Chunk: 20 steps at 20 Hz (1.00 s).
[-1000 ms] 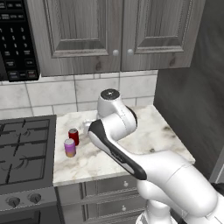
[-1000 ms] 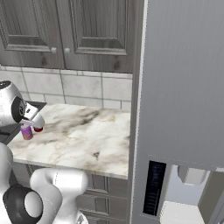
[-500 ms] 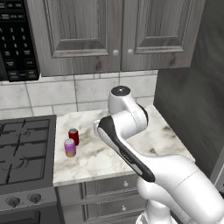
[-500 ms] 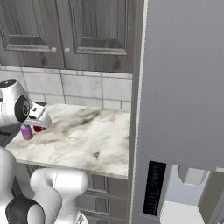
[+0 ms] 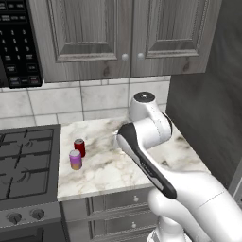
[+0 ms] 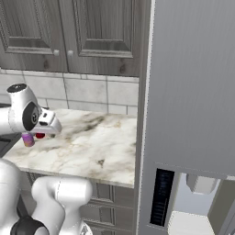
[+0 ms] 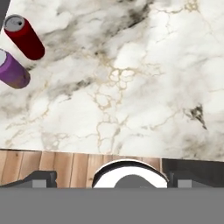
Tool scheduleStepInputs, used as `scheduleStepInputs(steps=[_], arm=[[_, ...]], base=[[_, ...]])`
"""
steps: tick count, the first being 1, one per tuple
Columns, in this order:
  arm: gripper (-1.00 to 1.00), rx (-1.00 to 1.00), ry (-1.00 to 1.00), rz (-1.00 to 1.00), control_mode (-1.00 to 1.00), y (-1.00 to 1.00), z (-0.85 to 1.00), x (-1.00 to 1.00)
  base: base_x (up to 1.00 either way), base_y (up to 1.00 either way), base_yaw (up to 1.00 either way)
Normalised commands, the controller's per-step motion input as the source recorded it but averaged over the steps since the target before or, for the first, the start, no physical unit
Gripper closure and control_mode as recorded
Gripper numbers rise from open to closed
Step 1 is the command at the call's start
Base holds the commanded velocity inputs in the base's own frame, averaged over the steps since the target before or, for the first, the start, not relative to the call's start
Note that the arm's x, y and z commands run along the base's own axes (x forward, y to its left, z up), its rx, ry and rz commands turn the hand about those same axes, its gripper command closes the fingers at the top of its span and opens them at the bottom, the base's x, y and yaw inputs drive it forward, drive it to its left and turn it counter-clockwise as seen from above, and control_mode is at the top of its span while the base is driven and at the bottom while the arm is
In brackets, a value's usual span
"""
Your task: Four empty soda cans are scattered around the kitchen. Gather all the cans and cluster them next to the stove for recycling.
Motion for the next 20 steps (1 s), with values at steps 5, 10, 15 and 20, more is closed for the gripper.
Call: scheduleStepInputs(steps=[5, 10, 15, 20], arm=[[-1.0, 0.0, 0.0, 0.1, -1.0, -0.34, 0.0, -0.13], [-1.0, 0.0, 0.0, 0.1, -1.0, -0.36, 0.0, -0.11], [-1.0, 0.0, -0.01, 0.09, -1.0, -0.35, 0.0, -0.12], [-1.0, 0.0, -0.09, 0.02, -1.0, -0.34, 0.0, -0.09]], base=[[0.0, 0.0, 0.0], [0.0, 0.0, 0.0], [0.0, 0.0, 0.0], [0.0, 0.0, 0.0]])
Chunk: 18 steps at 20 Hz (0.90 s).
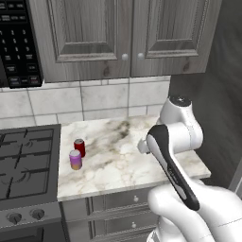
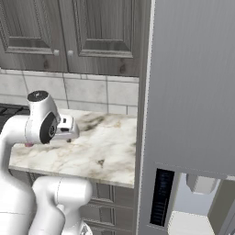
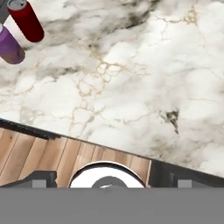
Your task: Four empty soda cans are scattered around the kitchen. Gather all the cans and cluster them next to the stove for recycling.
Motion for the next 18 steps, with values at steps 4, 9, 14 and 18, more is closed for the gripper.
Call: scheduleStepInputs(steps=[4, 9, 14, 18], arm=[[-1.0, 0.0, -0.17, -0.02, -1.0, -0.3, 0.0, -0.05], [-1.0, 0.0, -0.09, -0.03, -1.0, -0.32, 0.04, -0.05], [-1.0, 0.01, -0.01, -0.07, -1.0, -0.15, 0.12, 0.0], [-1.0, 0.0, 0.0, -0.06, -1.0, -0.12, 0.17, 0.0]], base=[[0.0, 0.0, 0.0], [0.0, 0.0, 0.0], [0.0, 0.0, 0.0], [0.0, 0.0, 0.0]])
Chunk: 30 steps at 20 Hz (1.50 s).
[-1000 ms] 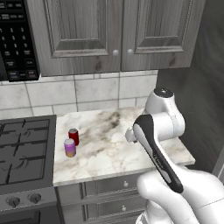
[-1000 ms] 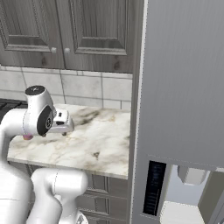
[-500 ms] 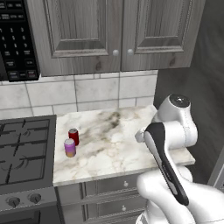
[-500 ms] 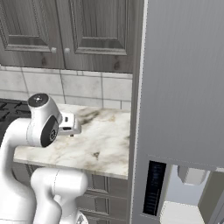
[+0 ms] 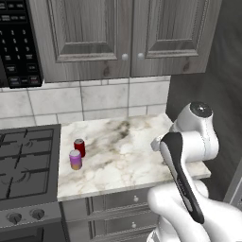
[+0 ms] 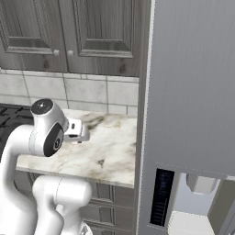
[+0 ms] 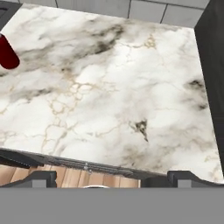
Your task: Four empty soda cans are scattered around the kitchen. Gather all the cans and cluster them next to the stove for recycling.
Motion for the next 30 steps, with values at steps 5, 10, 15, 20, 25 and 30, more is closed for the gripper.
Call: scheduleStepInputs(steps=[5, 10, 15, 20, 25, 30], arm=[[-1.0, 0.0, 0.0, -0.06, -1.0, -0.1, 0.16, 0.0], [-1.0, 0.0, 0.0, -0.02, -1.0, -0.02, 0.04, -0.02], [-1.0, 0.0, 0.0, 0.0, 1.0, 0.0, 0.0, -0.09], [-1.0, 0.0, 0.0, 0.0, 1.0, 0.0, 0.0, 0.0], [-1.0, 0.0, 0.0, 0.0, 1.0, 0.0, 0.0, 0.0], [-1.0, 0.0, 0.0, 0.0, 1.0, 0.0, 0.0, 0.0]], base=[[0.0, 0.0, 0.0], [0.0, 0.0, 0.0], [-0.09, 0.0, 0.0], [-0.43, 0.0, 0.0], [-0.57, 0.05, 0.01], [-0.64, 0.15, 0.03]])
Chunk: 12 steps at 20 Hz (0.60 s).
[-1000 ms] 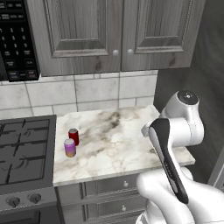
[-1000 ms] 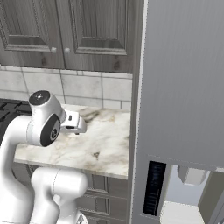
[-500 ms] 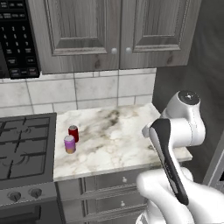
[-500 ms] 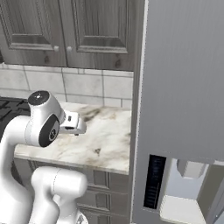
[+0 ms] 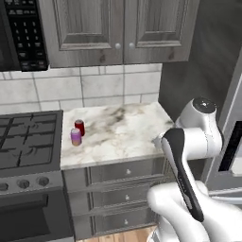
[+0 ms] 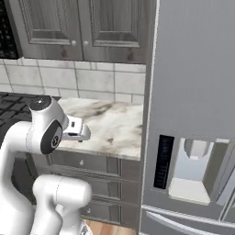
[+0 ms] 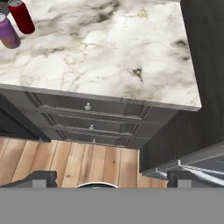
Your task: Four empty soda cans are scattered around the kitchen. Gather all the cans and cluster them next to the stove for recycling.
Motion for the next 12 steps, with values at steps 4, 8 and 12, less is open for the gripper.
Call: scheduleStepInputs(steps=[4, 8, 12], arm=[[-1.0, 0.0, 0.0, 0.0, 1.0, 0.0, 0.0, 0.0], [-1.0, 0.0, 0.0, 0.0, 1.0, 0.0, 0.0, 0.0], [-1.0, 0.0, 0.0, 0.0, 1.0, 0.0, 0.0, 0.0]], base=[[-0.67, 0.28, 0.07], [-0.47, 0.41, 0.26], [-0.19, 0.3, 0.47]])
